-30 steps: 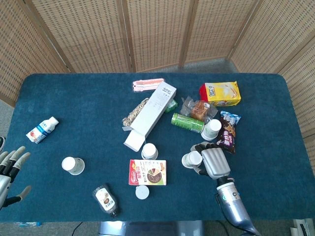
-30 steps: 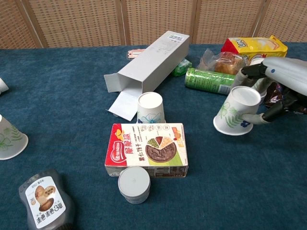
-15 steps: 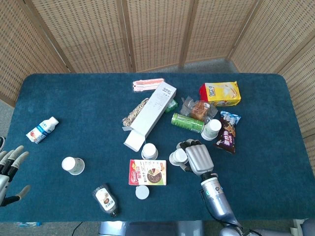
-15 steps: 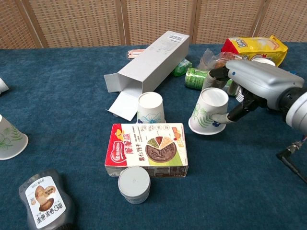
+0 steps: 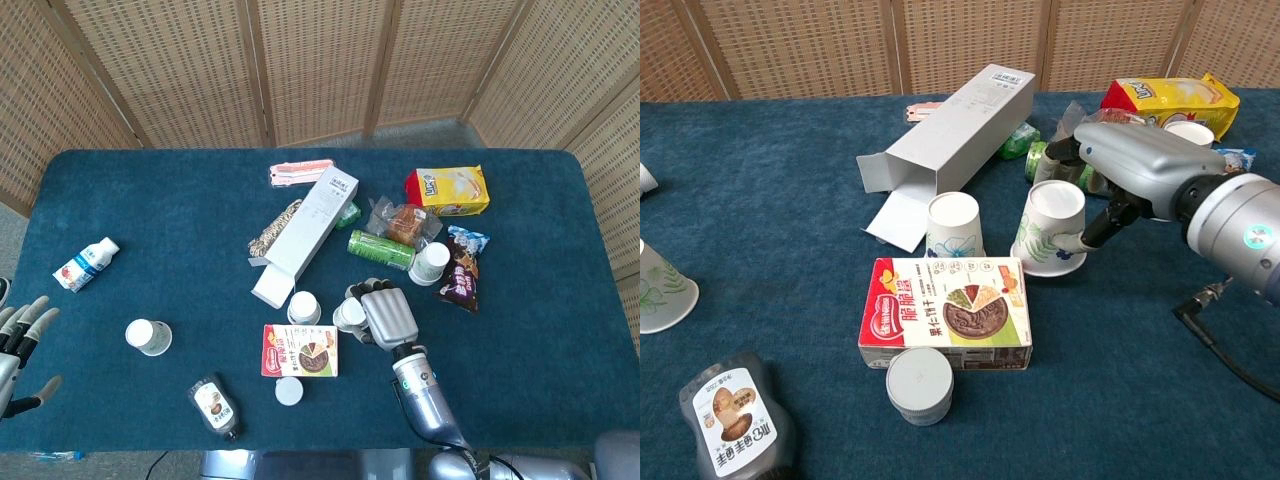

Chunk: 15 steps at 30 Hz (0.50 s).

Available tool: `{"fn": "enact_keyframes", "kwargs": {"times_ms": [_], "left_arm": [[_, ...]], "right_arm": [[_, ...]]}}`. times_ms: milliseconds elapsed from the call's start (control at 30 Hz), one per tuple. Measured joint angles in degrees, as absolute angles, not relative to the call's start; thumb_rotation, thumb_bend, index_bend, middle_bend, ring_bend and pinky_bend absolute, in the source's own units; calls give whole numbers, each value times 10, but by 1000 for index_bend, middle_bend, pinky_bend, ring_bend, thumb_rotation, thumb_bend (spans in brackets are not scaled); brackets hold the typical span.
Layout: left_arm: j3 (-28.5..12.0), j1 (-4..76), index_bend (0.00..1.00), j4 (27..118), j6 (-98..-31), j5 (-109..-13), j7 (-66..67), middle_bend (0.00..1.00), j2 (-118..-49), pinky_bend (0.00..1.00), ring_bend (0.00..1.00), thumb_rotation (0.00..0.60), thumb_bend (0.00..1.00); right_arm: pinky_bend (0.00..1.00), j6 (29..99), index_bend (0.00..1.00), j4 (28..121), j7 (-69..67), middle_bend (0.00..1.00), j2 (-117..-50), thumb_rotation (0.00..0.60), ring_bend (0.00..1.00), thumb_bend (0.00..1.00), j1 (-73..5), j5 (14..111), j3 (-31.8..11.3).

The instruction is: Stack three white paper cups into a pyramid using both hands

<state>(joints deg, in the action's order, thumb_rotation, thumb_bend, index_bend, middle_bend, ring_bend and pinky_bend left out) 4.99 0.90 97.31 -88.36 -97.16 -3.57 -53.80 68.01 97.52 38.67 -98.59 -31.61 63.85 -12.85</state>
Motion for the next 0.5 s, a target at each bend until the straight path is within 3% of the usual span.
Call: {"fn": "enact_keyframes", "kwargs": {"times_ms": [500], "left_arm": [[51,10,0,973,-880,-971,-33,0,-540,0,0,600,320]], "right_arm": [[355,685,404,963,400,448,-1011,600,280,330,-343,626,-128]]}}
